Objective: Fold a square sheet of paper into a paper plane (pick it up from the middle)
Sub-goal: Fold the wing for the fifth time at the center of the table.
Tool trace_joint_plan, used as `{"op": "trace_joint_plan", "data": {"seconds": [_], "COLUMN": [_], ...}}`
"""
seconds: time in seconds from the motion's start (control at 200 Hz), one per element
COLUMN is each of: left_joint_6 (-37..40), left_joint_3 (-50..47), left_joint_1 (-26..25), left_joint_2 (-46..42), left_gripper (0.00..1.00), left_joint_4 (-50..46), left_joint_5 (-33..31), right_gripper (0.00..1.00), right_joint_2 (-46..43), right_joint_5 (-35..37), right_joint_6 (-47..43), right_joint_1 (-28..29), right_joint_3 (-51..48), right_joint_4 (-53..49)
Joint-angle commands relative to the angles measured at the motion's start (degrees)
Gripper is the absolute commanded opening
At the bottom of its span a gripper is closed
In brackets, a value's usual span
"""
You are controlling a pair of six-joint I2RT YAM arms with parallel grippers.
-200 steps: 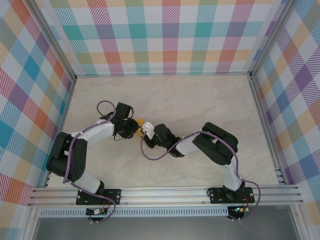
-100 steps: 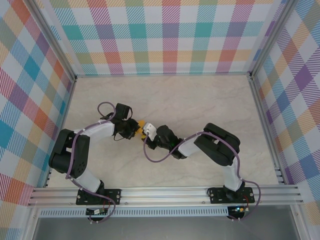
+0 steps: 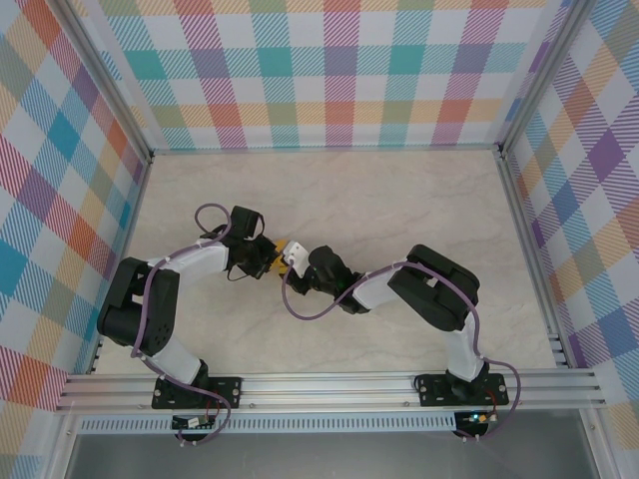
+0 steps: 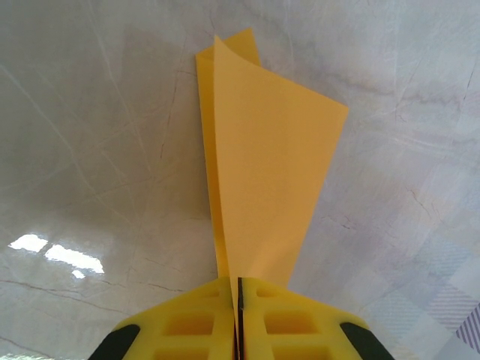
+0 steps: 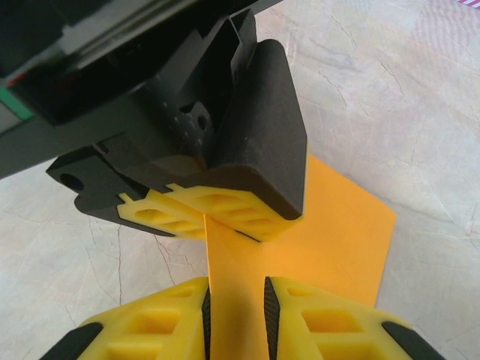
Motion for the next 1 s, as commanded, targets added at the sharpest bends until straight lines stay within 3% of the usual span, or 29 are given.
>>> {"op": "trace_joint_plan", "data": {"seconds": [0.0,0.24,0.69,0.795,0.995], "left_joint_6": [0.8,1.1,6.9,7.8,9.0], "left_joint_3": [0.0,0.3,1.4,-0.5,-5.9], "left_joint_1": [0.5,0.5,4.2,4.3,4.3], "left_joint_2": [-2.1,-2.6,-10.0,-11.7,-13.1], "left_gripper": [0.10,0.12,0.51,0.56,0.56], "left_joint_4": [-1.7,-2.0,-10.1,-8.8,0.8], "left_joint_5": [-0.3,-0.7,-8.4,-8.9,-4.6], "right_gripper": [0.23,0.15,0.07,0.07,0.06], "right_joint_2": [0.9,1.2,1.2,1.5,2.6], "right_joint_5": [-0.1,-0.3,-10.7,-13.5,-17.4], "right_joint_6": [0.2,3.1,21.4,27.0,34.1], "right_joint_1": [0.3,0.3,-4.9,-6.7,-8.4], "right_joint_3": [1.6,1.3,-1.3,-1.8,-1.3], "right_joint_4": [-1.0,-1.7,2.6,4.0,4.4]}}
